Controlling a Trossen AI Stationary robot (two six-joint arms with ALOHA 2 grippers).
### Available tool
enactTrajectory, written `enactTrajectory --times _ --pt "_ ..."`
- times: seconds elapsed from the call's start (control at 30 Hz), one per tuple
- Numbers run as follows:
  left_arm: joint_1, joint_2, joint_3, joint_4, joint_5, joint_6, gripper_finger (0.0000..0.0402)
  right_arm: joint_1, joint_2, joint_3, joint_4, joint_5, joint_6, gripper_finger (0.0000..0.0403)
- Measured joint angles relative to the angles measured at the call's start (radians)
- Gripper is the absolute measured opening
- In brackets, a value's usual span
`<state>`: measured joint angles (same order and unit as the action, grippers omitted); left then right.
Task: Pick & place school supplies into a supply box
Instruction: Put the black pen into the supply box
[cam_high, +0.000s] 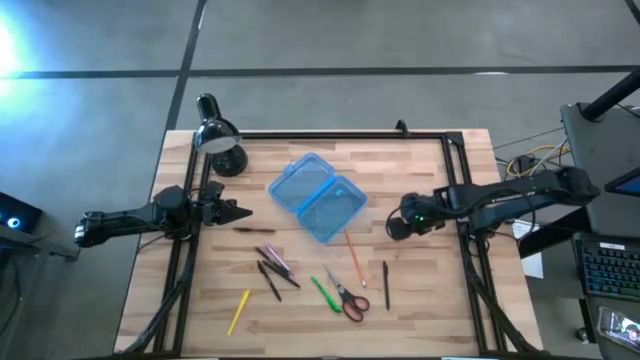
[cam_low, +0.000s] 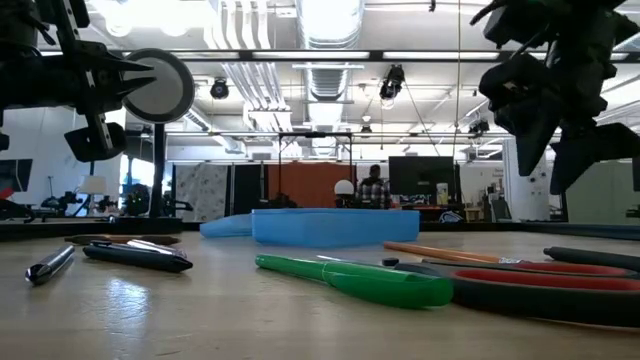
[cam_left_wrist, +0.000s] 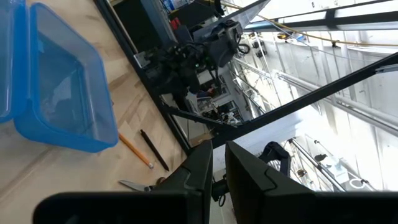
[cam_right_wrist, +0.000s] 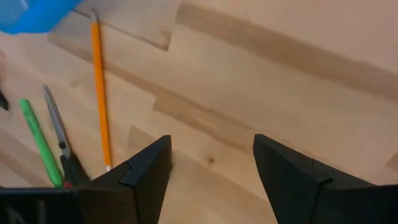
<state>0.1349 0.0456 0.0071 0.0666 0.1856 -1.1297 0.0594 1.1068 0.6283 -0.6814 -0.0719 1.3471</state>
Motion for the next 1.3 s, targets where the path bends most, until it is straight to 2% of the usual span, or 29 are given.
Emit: enactTrajectory --times 0.3,0.6,0.83,1.03,1.2,1.3 --pt "0.000 0.000 0.000 0.000 0.000 0.000 0.0028 0.157 0.121 0.093 -0.056 0.047 0.220 0.0219" --pt "0.000 0.000 0.000 0.000 0.000 0.000 0.0028 0.283 0.341 0.211 -0.055 0.017 0.451 0.0219" --pt "0.000 0.000 0.000 0.000 0.000 0.000 0.0028 0.321 0.514 0.334 -0.050 0.006 0.479 0.0219" --pt "0.000 0.000 0.000 0.000 0.000 0.000 0.0028 0.323 0.645 0.377 -0.038 -0.082 0.472 0.0219" --pt "0.000 0.000 0.000 0.000 0.000 0.000 0.0028 0.324 0.689 0.395 -0.038 -0.095 0.450 0.0218" --pt "0.000 0.000 0.000 0.000 0.000 0.000 0.0028 0.324 0.692 0.394 -0.038 -0.098 0.434 0.0202"
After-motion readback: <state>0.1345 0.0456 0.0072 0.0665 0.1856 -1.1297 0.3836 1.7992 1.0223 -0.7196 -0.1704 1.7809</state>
